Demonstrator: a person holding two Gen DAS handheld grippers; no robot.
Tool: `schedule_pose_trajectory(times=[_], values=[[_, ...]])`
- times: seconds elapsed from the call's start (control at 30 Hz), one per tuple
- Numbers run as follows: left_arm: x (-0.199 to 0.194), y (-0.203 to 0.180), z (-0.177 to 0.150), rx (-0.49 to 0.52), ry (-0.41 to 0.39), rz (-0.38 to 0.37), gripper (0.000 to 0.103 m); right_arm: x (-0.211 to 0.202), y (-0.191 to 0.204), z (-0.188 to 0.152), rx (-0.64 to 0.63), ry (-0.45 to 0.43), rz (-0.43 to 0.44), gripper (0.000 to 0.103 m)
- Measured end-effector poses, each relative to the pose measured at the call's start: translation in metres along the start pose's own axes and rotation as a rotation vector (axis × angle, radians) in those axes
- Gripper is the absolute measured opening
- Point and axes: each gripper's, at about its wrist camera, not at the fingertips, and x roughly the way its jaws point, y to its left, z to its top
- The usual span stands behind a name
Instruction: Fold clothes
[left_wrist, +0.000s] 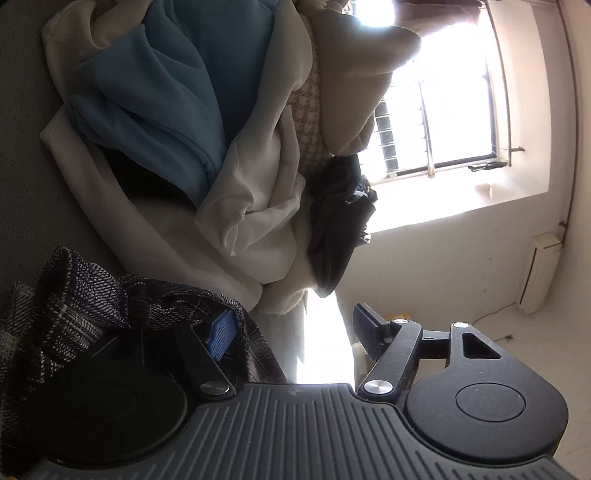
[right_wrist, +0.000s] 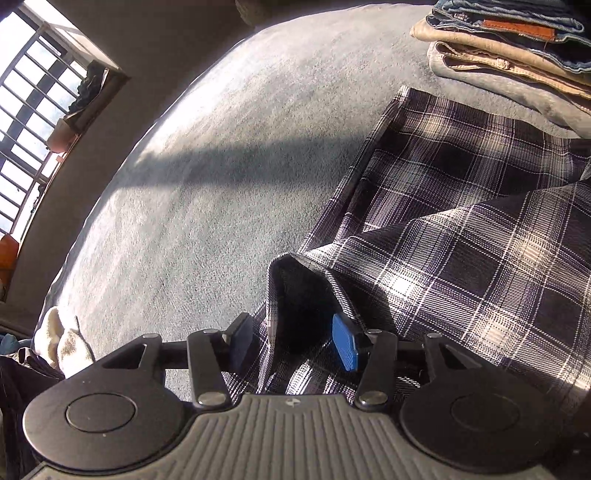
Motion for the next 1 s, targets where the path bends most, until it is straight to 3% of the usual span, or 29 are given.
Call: schedule_pose_trajectory(times=[0.07, 0.23, 0.37, 0.43, 0.6, 0.73, 0.9, 1.0], values=[[-0.009, -0.004, -0.001, -0.007, 0.006, -0.025, 0.077, -0.017, -0.007, -0.008, 0.0, -0.011, -0.008, 0.069], [-0.04, -0.019, 0.002, 0.05, -0.017, -0.048, 0.1, -0.051, -0.034, -0.034, 0.042, -0.045, -0.035, 0.075], [-0.061, -0.026, 0.013, 0.037, -0.056, -0.026, 0.101, -0.068, -0.051, -0.051, 0.079, -0.039, 0.0, 0.075], [-0.07, -0.031, 0.015, 0.031, -0.046, -0.006, 0.101, -0.077, -0.054, -0.062, 0.1, -0.018, 0.059, 0.075], [-0.092, -0.039, -0.007, 0.09, 0.026, 0.039, 0.101, -0.099, -0.039, -0.104, 0.083, 0.103, 0.254, 0.075], [-0.113, -0.039, -0.032, 0.116, 0.074, 0.053, 0.101, -0.101, -0.035, -0.148, 0.101, 0.272, 0.386, 0.075], [-0.137, -0.025, -0.062, 0.096, 0.11, 0.129, 0.101, -0.09, -0.048, -0.211, 0.173, 0.466, 0.421, 0.075], [-0.136, -0.011, -0.081, 0.072, 0.129, 0.171, 0.101, -0.078, -0.057, -0.244, 0.23, 0.527, 0.43, 0.075]])
